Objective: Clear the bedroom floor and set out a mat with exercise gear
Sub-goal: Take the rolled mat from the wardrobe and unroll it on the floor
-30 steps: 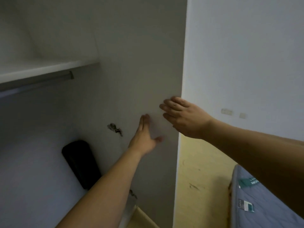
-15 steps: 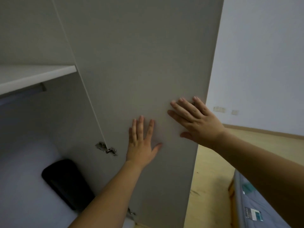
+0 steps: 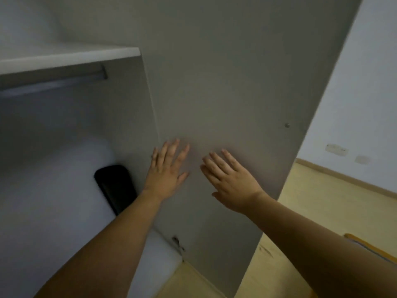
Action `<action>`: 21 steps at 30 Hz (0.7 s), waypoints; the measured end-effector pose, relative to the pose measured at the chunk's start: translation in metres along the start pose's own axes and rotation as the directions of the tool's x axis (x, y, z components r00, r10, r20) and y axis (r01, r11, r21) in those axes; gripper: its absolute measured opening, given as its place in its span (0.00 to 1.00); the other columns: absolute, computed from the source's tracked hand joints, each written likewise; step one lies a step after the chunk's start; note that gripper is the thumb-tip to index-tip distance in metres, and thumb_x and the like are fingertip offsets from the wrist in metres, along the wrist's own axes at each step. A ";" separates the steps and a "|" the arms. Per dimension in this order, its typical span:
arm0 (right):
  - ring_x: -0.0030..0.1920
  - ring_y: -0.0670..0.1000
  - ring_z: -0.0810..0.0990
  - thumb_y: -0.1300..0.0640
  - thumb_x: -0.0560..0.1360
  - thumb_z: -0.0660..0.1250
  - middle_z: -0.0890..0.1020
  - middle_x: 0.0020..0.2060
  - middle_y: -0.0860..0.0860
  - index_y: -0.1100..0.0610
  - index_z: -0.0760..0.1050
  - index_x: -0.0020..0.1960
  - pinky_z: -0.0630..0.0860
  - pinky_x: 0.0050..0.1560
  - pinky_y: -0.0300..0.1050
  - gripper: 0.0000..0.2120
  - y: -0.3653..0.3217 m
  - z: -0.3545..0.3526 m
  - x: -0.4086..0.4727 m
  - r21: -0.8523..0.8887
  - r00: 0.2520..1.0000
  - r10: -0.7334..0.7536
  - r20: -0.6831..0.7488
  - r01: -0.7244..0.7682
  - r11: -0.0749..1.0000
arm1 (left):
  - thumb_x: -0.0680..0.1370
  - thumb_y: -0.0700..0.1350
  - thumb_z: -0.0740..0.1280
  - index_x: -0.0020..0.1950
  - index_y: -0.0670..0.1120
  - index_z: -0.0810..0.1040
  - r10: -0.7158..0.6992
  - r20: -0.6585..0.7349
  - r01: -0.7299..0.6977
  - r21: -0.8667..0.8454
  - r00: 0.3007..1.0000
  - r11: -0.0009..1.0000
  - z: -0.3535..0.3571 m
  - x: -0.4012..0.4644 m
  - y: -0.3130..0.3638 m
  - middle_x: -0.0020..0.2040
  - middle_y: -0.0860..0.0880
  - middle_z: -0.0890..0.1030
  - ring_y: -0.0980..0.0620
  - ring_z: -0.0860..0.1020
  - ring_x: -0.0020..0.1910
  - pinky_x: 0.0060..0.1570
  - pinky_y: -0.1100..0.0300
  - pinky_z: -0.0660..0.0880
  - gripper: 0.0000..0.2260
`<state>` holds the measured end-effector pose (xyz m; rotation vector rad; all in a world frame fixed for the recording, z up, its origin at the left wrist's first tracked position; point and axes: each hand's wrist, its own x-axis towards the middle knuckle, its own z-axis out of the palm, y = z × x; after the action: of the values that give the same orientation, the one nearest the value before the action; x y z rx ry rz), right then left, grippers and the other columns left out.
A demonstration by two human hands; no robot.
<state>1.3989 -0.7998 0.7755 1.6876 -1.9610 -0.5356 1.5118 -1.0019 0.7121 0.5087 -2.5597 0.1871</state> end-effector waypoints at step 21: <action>0.73 0.56 0.61 0.41 0.79 0.55 0.59 0.75 0.54 0.55 0.49 0.78 0.59 0.73 0.53 0.33 -0.291 0.199 0.339 0.679 0.952 -0.147 0.267 -0.078 0.730 | 0.80 0.62 0.54 0.80 0.52 0.46 -0.632 0.388 0.597 0.224 0.671 0.770 0.196 -0.200 -0.296 0.80 0.45 0.47 0.42 0.47 0.79 0.75 0.46 0.47 0.33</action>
<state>1.4725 -1.1847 0.4831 2.1780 -2.5725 -0.0527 1.6950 -1.2552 0.4509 1.5799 -2.6242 -0.0913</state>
